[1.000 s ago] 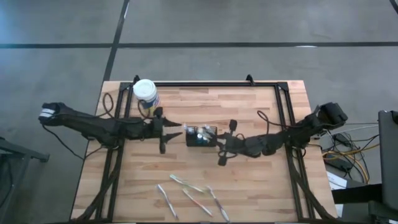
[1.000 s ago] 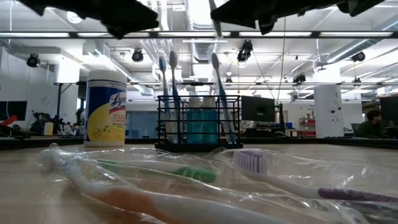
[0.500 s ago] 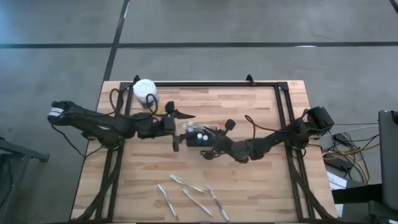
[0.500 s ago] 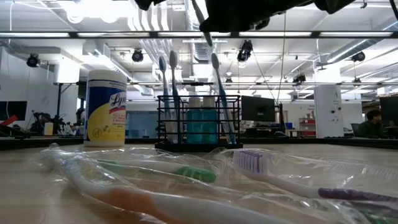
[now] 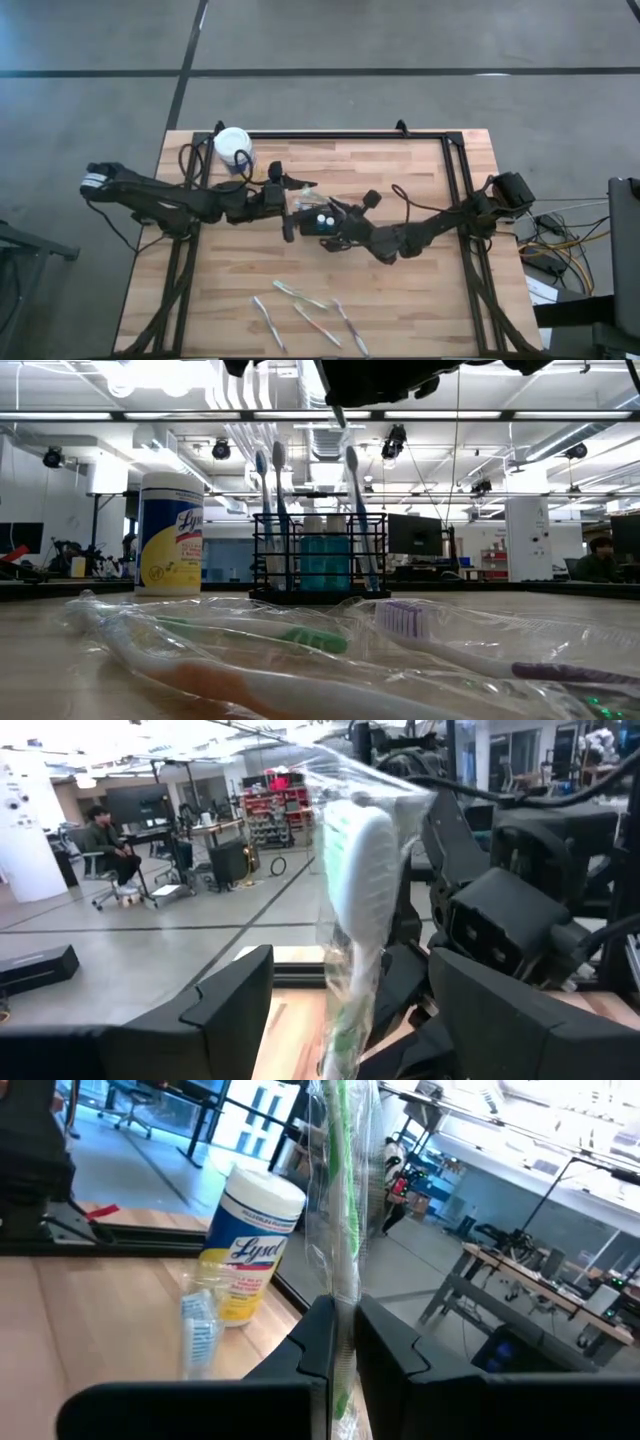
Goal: Pick & Place toothbrushing station
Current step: Put the right green toothbrush into the mesh organizer
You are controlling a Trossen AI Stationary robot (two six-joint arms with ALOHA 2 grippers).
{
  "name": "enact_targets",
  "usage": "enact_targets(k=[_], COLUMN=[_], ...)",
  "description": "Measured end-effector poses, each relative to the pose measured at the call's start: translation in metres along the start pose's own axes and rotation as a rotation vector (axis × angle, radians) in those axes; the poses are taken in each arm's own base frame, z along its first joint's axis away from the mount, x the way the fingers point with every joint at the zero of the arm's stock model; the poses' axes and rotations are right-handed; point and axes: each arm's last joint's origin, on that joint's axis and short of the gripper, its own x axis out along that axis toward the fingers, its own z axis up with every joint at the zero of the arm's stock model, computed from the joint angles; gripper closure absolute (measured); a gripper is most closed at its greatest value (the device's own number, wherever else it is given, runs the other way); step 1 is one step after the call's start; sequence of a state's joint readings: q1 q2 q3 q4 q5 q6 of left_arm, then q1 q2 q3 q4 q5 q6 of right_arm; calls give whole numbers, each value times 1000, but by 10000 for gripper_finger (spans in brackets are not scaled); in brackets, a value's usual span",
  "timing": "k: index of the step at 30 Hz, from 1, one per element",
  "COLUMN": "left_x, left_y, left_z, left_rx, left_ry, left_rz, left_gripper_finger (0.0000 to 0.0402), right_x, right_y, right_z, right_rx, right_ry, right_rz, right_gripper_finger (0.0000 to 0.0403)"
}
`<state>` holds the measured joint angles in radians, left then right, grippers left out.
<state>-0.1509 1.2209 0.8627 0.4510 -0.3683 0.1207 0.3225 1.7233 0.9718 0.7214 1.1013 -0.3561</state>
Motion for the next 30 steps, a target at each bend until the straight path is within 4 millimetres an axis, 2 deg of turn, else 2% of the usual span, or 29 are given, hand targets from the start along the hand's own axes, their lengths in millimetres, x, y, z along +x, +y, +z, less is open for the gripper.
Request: enact_targets(k=[3,7,17,25,30], left_x=[1,2,4,3,-2], left_y=[0,0,-2,-2,-2], left_z=[0,1,-2,-2,1], left_rx=[-5,-14,24,64,107], left_ry=[-8,-28,-18,-16,-10], left_rz=[6,16,13,3,-51], left_gripper_finger=[152,199,375,379,379], right_x=[0,0,1,-1,-14], right_y=[0,0,-1,0,-1], right_z=[1,4,4,4,9], right_rx=[1,2,-2,-45,-68], right_ry=[-1,-5,-2,-3,-11], right_rz=[-2,-4,-11,-2,119], right_gripper_finger=[383,383,383,379,342])
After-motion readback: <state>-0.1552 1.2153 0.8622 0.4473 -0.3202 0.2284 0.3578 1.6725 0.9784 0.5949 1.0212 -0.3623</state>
